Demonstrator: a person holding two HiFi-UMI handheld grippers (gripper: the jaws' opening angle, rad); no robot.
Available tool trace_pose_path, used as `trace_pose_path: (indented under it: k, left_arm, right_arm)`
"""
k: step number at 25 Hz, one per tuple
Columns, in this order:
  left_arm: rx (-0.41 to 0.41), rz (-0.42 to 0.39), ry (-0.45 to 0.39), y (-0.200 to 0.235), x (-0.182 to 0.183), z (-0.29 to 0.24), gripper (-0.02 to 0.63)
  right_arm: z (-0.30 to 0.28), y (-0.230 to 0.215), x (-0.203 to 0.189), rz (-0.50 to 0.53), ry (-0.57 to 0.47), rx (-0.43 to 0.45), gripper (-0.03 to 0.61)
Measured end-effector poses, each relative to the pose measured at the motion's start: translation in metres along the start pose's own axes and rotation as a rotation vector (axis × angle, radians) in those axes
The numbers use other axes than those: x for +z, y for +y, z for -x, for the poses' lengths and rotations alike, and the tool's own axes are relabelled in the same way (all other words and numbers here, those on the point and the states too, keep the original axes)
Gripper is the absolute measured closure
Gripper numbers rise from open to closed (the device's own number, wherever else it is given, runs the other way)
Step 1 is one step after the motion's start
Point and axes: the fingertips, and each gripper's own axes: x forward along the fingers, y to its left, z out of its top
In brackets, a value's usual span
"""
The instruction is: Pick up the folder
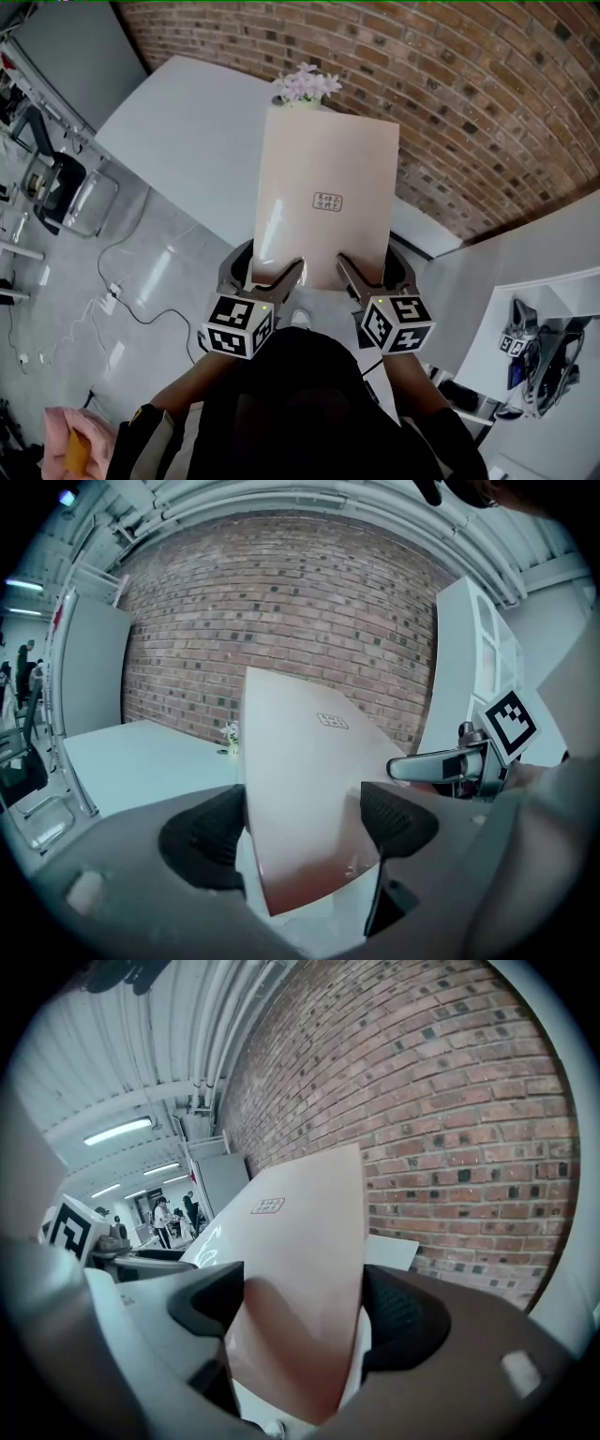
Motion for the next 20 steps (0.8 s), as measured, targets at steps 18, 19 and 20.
trace_pose_path:
  k: [18,19,20]
  left_arm:
    - [-0.022,-0.021,-0.075,0.032,0.006,0.085,0.219]
    - [-0.026,-0.02,-0.074,0.033,0.004,0.087,0.219]
    - [-0.031,-0.019,-0.073,0.033,0.002,0.089,0.219]
  right_arm:
    - [0.027,0.089,-0.003,0.002,-0.051,-0.043,0.183]
    - [0.028,0.092,-0.005,0.001,-0.049,-0.047,0.183]
    - [0.029,0.094,-0.007,-0.001,-0.047,-0.052,0.184]
